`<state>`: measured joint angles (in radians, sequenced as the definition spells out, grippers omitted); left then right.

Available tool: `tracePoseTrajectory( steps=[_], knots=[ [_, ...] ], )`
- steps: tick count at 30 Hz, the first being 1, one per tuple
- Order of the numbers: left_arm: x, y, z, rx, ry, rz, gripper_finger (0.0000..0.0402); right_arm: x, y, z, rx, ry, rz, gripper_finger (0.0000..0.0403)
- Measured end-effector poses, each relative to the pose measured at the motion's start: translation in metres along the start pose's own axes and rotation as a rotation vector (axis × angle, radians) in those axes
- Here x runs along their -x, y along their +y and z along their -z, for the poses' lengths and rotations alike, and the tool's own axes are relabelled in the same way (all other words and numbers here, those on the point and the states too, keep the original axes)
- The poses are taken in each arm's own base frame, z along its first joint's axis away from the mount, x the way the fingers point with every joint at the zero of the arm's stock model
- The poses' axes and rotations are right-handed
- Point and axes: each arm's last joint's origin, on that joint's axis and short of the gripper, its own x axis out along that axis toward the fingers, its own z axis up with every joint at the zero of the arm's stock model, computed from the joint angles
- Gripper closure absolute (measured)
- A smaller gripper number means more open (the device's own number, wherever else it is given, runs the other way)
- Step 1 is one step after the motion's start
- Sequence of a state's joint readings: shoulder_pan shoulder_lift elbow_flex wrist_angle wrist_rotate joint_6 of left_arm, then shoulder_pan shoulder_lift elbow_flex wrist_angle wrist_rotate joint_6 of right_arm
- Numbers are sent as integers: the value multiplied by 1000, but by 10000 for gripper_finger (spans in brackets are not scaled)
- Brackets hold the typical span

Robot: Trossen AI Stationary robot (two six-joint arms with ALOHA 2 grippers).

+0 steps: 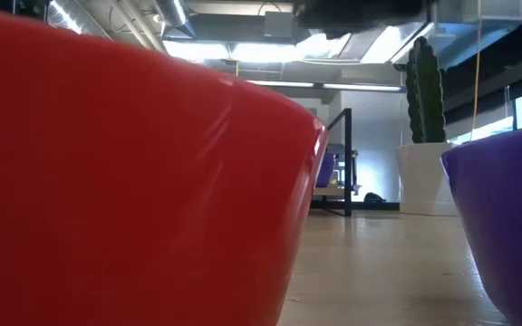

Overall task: Pick & Place Mini bowls
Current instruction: Stack the red bowl on top of the red bowl on the shelf

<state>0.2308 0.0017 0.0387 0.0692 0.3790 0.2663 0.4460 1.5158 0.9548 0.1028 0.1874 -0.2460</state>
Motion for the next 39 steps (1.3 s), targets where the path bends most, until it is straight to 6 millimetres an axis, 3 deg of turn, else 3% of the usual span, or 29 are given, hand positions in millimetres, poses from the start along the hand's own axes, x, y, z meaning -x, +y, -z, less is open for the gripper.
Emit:
tracePoseTrajectory(
  steps=[8, 12, 16, 22, 26, 35, 39],
  knots=[
    [0, -1, 2, 4, 22, 6, 399, -72, 8, -41, 38, 109, -158, 370],
    [0, -1, 2, 3, 21, 6, 396, -100, 12, -55, 34, 122, -258, 326],
    [0, -1, 3, 5, 26, 7, 392, -122, 16, -51, 20, 215, -263, 265],
    [0, -1, 4, 10, 40, 11, 393, -137, 8, -39, -22, 294, -245, 184],
    [0, -1, 4, 11, 45, 12, 397, -139, 1, -32, -66, 324, -244, 153],
    [0, -1, 5, 10, 46, 13, 394, -142, 3, -25, -107, 326, -354, 144],
    [0, -1, 5, 10, 46, 13, 398, -153, 6, -14, -109, 341, -355, 144]
  ],
)
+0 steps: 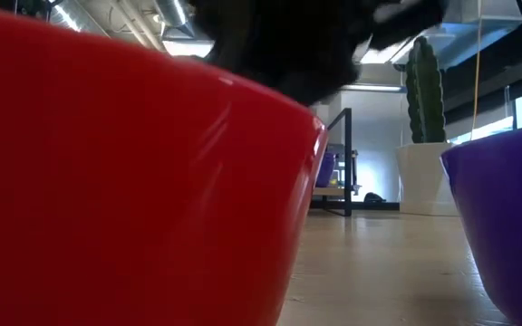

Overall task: Pick & Place Mini bowls
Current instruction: Stack the red bowl on top of the red bowl on the shelf

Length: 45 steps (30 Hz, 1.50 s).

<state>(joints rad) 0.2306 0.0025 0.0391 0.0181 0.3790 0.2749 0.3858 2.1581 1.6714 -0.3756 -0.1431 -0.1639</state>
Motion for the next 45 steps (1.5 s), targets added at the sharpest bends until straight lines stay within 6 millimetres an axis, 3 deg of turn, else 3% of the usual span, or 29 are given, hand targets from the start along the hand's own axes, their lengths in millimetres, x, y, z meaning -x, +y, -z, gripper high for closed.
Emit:
tracePoseTrajectory(
  steps=[6, 10, 13, 20, 26, 29, 33, 39, 42, 45],
  knots=[
    [0, 0, 0, 1, 2, 0, 397, -15, -8, 10, -13, 30, 6, 145],
    [0, 0, 0, 0, 1, 0, 394, -15, -10, 11, -23, 29, 12, 173],
    [0, 0, 0, 0, 1, -1, 396, -15, -11, 10, -26, 28, 24, 223],
    [0, 0, 0, 0, 1, -1, 398, -14, -17, 11, -35, 36, 108, 385],
    [0, 0, 0, 0, 1, -2, 391, -9, -29, 12, -73, 35, 121, 386],
    [0, 0, 0, 0, 2, -2, 393, 4, -35, 8, -72, 21, 136, 396],
    [0, 0, 0, 1, 3, -1, 398, 47, -39, -12, -72, -67, 166, 396],
    [0, 0, 1, 3, 8, 1, 394, 149, -24, -43, -28, -248, 230, 398],
    [0, 0, 1, 4, 9, 1, 394, 207, -16, -45, -33, -347, 323, 398],
    [0, 0, 1, 6, 14, 2, 398, 261, -4, -33, -61, -433, 423, 399]
  ],
)
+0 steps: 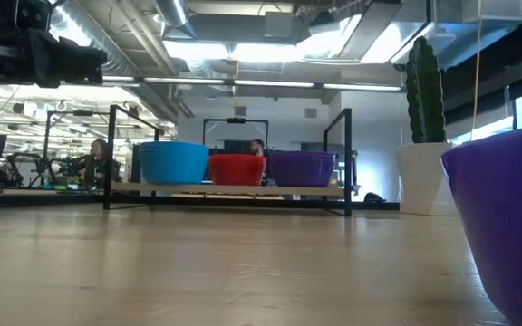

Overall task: Pick & Place Mini bowls
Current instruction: Stack the red bowl on top of the red bowl on the shelf

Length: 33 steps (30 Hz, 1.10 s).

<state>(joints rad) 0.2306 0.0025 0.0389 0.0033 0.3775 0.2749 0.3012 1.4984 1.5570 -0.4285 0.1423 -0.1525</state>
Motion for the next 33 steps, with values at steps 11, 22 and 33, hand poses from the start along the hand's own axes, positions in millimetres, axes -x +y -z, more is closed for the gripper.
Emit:
tracePoseTrajectory(
  steps=[11, 22, 33],
  knots=[
    [0, 0, 0, 0, 1, -1, 394, 130, -9, 90, -149, -225, 180, 399],
    [0, 0, 0, -14, 1, -2, 395, 144, 6, 205, -160, -492, 217, 399],
    [0, 0, 0, -55, 1, -2, 397, 130, 13, 240, -137, -548, 239, 396]
  ],
)
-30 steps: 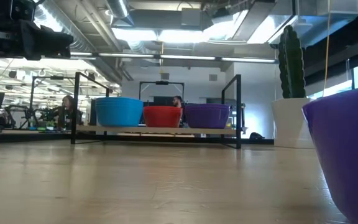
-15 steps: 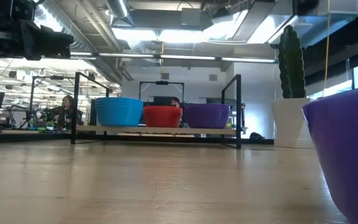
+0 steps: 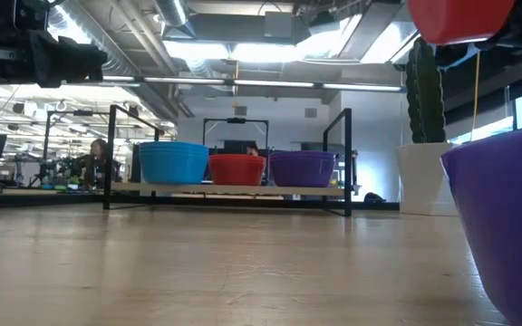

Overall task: Pick & Place Mini bowls
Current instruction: Stack the red bowl on top of the red bowl on the shelf

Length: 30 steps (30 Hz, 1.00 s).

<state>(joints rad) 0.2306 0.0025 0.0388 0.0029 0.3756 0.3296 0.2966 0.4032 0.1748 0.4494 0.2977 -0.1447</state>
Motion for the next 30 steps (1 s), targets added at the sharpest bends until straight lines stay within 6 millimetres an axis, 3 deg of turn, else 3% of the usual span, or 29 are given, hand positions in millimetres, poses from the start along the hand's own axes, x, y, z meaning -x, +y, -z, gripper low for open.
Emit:
tracePoseTrajectory(
  steps=[30],
  knots=[
    [0, 0, 0, -6, 0, 0, 393, 1, 1, 8, 12, 69, -12, 390]
  ],
)
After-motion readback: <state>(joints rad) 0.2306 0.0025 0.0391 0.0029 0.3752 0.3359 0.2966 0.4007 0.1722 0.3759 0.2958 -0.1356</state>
